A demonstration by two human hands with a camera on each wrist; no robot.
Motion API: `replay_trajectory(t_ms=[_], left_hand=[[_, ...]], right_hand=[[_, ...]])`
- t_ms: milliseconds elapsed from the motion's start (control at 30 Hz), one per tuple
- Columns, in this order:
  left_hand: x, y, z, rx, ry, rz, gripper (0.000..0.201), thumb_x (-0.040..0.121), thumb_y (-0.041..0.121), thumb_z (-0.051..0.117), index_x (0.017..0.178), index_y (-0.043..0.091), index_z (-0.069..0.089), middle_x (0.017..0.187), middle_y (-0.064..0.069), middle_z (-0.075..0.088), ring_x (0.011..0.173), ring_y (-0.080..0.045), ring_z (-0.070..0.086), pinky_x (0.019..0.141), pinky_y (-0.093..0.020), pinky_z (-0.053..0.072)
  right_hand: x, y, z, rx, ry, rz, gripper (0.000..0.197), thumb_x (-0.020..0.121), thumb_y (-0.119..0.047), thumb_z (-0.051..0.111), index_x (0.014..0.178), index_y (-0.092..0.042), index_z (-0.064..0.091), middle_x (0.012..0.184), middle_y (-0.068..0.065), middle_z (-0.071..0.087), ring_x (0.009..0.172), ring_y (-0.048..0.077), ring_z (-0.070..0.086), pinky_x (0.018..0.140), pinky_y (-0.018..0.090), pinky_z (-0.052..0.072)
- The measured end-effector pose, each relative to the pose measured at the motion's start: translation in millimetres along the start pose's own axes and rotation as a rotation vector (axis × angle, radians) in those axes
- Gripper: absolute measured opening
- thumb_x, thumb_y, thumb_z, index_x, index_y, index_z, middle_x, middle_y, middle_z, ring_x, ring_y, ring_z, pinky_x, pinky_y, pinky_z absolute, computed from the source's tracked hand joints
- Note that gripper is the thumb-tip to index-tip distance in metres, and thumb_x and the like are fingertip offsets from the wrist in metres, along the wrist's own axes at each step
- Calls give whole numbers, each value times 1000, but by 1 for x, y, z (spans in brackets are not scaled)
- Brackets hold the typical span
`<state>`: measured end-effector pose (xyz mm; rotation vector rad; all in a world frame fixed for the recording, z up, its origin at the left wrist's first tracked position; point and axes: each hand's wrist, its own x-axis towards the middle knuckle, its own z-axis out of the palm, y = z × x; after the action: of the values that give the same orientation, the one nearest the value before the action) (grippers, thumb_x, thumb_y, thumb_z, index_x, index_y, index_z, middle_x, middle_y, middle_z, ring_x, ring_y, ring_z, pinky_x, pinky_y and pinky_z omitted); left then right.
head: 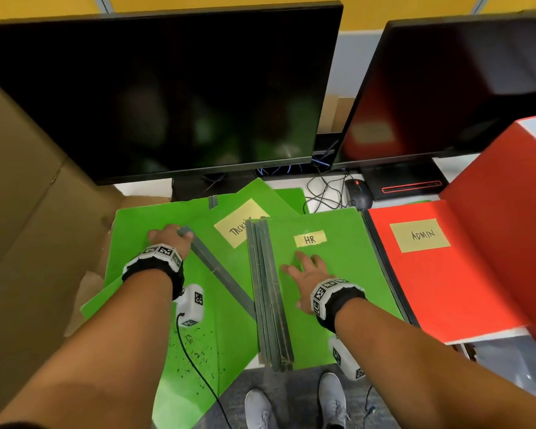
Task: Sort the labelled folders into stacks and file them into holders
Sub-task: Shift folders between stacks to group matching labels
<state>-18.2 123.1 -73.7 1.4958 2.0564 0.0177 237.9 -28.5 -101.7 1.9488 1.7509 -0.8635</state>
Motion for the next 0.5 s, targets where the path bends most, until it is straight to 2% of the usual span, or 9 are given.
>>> replay_trajectory(t_ms=[67, 167, 233, 300, 333, 367, 400, 433, 500], left_hand=[[-6, 6, -11, 9, 26, 6, 51, 97, 44, 44, 134, 9, 44, 130, -20, 35, 86, -33, 53, 85, -41, 44], [-14, 17, -24, -48, 50, -16, 48, 97, 41, 42, 123, 1, 49, 116, -18, 38, 66, -24, 42, 79, -37, 40], [-20, 24, -34, -69, 94, -22, 47, 97, 37, 41, 120, -2, 54, 90, -11, 39, 73, -29, 44, 81, -38, 39], [-31, 27, -48, -75, 149, 18, 46, 96, 35, 43, 118, -3, 57, 70, -4, 31, 100, -38, 52, 94, -41, 40], [-36, 28, -56, -104, 161, 30, 45, 95, 36, 45, 115, -3, 58, 69, -7, 34, 107, -39, 53, 97, -41, 40], [-43, 29, -63, -136, 175, 52, 42, 94, 37, 47, 110, 0, 59, 77, -14, 44, 107, -39, 55, 95, -40, 43], [-49, 30, -70, -160, 193, 77, 37, 92, 39, 47, 103, 5, 58, 95, -20, 54, 103, -38, 56, 92, -38, 46], [-56, 31, -77, -183, 220, 103, 32, 90, 40, 48, 95, 10, 56, 110, -25, 54, 103, -38, 56, 91, -37, 47], [-76, 35, -91, -206, 284, 163, 28, 91, 39, 50, 92, 12, 57, 123, -27, 48, 113, -34, 50, 96, -32, 43]], right_hand=[[-2, -1, -2, 26, 12, 8, 87, 79, -20, 70, 142, -45, 14, 156, -7, -11, 144, 36, -7, 105, 68, 25], [-6, -3, -7, 115, 79, 8, 73, 83, -34, 65, 141, -42, 22, 156, -4, -4, 144, 37, -3, 111, 61, 23], [-9, -3, -12, 168, 115, 7, 70, 84, -36, 64, 141, -40, 24, 156, -2, 0, 143, 37, 0, 113, 55, 23], [-12, -3, -18, 187, 124, 6, 69, 84, -37, 63, 142, -40, 25, 156, -2, 3, 143, 36, 3, 114, 52, 25], [-13, -3, -21, 188, 124, 6, 68, 84, -38, 62, 142, -40, 25, 155, -2, 4, 143, 36, 4, 114, 50, 25], [-14, -2, -24, 187, 118, 7, 68, 84, -39, 61, 142, -39, 26, 155, -1, 5, 143, 36, 5, 113, 50, 26], [-16, -3, -28, 185, 114, 5, 67, 85, -40, 60, 143, -39, 26, 156, -1, 6, 143, 35, 7, 113, 49, 26], [-18, -3, -32, 183, 110, -1, 67, 85, -41, 59, 143, -38, 26, 156, 0, 6, 143, 35, 8, 114, 49, 25], [-21, -5, -39, 180, 114, -27, 68, 86, -42, 57, 145, -36, 25, 156, 2, 7, 143, 35, 11, 115, 49, 24]])
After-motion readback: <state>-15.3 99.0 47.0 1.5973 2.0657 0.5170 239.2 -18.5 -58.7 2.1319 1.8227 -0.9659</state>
